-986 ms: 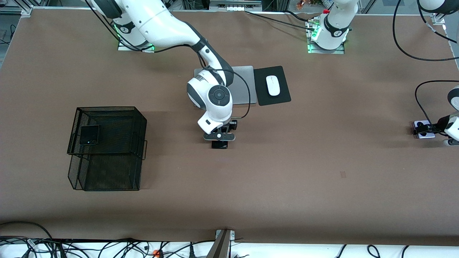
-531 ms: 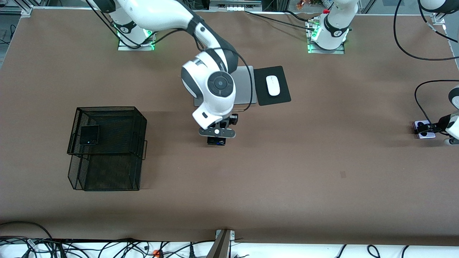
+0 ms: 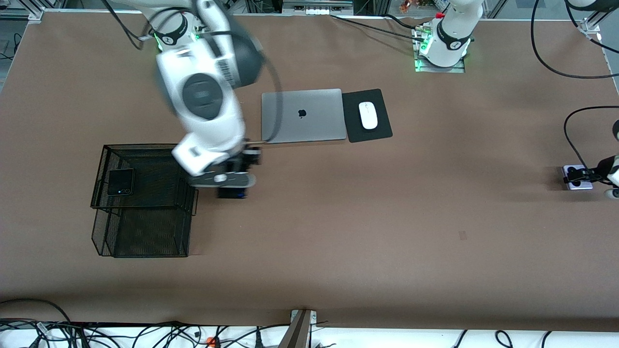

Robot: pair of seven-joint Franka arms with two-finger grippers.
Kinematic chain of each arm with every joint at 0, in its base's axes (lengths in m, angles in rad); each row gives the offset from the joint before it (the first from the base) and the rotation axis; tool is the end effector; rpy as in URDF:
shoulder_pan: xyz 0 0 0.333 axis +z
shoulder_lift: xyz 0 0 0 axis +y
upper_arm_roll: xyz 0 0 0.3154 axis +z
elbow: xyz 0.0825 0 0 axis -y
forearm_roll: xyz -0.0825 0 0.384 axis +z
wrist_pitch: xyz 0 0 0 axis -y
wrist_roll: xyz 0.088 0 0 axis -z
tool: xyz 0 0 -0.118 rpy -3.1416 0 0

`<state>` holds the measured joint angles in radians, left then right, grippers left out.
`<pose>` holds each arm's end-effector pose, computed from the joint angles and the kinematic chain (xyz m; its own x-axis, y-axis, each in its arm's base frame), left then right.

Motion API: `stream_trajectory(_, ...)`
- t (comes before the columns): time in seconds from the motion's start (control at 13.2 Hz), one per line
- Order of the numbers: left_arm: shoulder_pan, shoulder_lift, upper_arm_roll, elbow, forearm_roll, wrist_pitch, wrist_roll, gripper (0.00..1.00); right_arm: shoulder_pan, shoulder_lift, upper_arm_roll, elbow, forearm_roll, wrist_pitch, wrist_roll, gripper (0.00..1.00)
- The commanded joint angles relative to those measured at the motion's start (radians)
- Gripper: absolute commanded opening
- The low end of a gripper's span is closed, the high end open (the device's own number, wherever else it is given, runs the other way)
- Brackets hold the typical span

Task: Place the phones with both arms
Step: 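Drop the tall phone into the basket while the left gripper carries the white phone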

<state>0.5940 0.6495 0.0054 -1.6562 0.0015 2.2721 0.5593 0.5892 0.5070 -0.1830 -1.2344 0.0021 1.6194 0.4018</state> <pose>0.5622 0.3837 0.2171 0.9988 0.0378 -0.0308 0.0383 -0.9992 0.0141 0.6225 0.2974 0.4613 0.9973 0.0172 -0.0713 0.0260 -0.9919 0.1241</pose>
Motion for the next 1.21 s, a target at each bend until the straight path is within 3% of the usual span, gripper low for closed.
stream_trajectory(0.0,-0.048,-0.092,0.001,-0.007,-0.002,-0.077,0.021,0.42,0.003,-0.158,-0.125,-0.225,0.029,0.046,-0.177,0.0)
stream_trajectory(0.15,-0.129,-0.102,-0.002,0.06,-0.003,-0.196,0.01,0.46,0.003,-0.227,-0.209,-0.357,0.03,0.11,-0.279,0.0)
stream_trajectory(0.3,-0.213,-0.099,-0.001,0.128,-0.003,-0.325,-0.028,0.45,0.003,-0.303,-0.246,-0.504,0.03,0.215,-0.322,0.0)
stream_trajectory(0.68,-0.492,-0.085,-0.002,0.141,-0.006,-0.391,-0.243,0.44,-0.005,-0.301,-0.265,-0.71,0.033,0.451,-0.342,0.0)
stream_trajectory(0.91,-0.69,-0.048,-0.007,0.142,-0.032,-0.388,-0.294,0.42,-0.015,-0.271,-0.271,-0.744,0.033,0.525,-0.36,0.0)
stream_trajectory(1.14,-0.853,0.008,-0.022,0.144,-0.292,-0.343,-0.402,0.41,-0.022,-0.226,-0.271,-0.744,0.064,0.574,-0.383,0.0)
